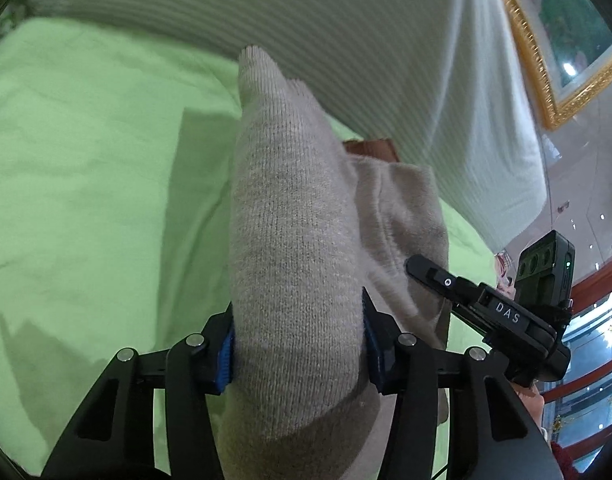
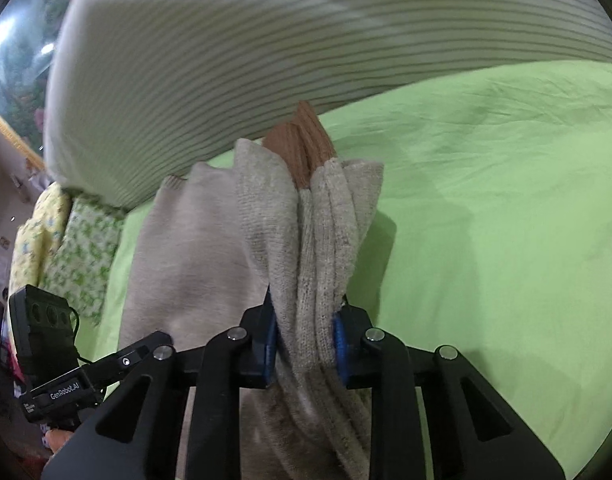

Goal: Fold small clothes

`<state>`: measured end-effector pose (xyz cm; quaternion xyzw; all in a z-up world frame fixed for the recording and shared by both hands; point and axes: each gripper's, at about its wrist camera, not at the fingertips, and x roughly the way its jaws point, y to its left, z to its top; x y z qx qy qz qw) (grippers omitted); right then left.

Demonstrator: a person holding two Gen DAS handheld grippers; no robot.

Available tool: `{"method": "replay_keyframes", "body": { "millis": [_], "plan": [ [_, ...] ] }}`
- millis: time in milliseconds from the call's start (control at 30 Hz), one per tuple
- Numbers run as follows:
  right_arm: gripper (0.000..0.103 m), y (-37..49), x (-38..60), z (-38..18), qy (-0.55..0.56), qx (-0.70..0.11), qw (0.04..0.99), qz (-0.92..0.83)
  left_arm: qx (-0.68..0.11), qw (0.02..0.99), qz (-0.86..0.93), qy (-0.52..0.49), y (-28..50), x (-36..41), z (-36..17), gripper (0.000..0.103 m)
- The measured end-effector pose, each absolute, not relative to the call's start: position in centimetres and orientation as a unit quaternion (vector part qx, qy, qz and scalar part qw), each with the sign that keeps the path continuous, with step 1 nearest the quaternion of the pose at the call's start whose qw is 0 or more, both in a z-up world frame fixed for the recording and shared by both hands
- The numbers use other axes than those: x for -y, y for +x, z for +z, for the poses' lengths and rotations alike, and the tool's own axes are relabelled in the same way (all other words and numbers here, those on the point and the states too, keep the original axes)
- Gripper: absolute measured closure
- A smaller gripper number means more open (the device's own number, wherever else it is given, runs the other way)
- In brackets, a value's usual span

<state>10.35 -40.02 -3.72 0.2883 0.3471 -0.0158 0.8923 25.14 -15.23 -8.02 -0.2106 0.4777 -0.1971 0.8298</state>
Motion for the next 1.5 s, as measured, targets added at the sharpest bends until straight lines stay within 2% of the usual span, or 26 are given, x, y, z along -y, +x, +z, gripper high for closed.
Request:
{"method": "replay_keyframes", "body": {
  "millis": [267,500,700,833,900,933,1067,1133,1333,1500],
  "plan": [
    [0.079,8.3,32.4,-3.6,0.324,-0.348,0.877,0.07,-0.471,0.835,-0.171,-0.227,17.0,6.7,-4.8,0.052],
    [0.079,7.9,26.8,-7.4,0.31,-0.388,0.863,0.096,-0.479,0.836,-0.154,-0.222,11.2,0.4,-6.1,0.052],
    [0.079,9.2,26.1,-9.2,0.274,-0.404,0.869,0.078,-0.492,0.837,-0.144,-0.192,11.5,1.0,-9.2,0.051],
    [0.075,10.1,26.2,-10.3,0.255,-0.422,0.868,0.063,-0.501,0.833,-0.14,-0.187,11.5,0.4,-10.9,0.045],
    [0.057,10.1,26.3,-10.5,0.249,-0.431,0.866,0.048,-0.506,0.831,-0.131,-0.189,11.8,0.2,-11.2,0.04],
    [0.055,10.0,26.5,-10.3,0.252,-0.432,0.865,0.044,-0.508,0.831,-0.128,-0.188,11.9,0.1,-11.1,0.038],
    [0.055,8.0,27.4,-8.2,0.253,-0.408,0.877,0.022,-0.504,0.842,-0.114,-0.154,11.0,0.8,-9.1,0.033],
    [0.055,6.5,27.9,-7.1,0.258,-0.394,0.882,0.013,-0.504,0.846,-0.104,-0.141,9.9,0.6,-8.3,0.027],
    [0.055,3.4,27.2,-5.0,0.256,-0.37,0.893,0.014,-0.495,0.857,-0.105,-0.097,4.6,0.3,-6.1,0.027],
    [0.055,4.5,26.4,-4.0,0.252,-0.377,0.89,0.046,-0.479,0.858,-0.183,-0.005,1.2,5.6,-4.3,0.027]
  ]
}}
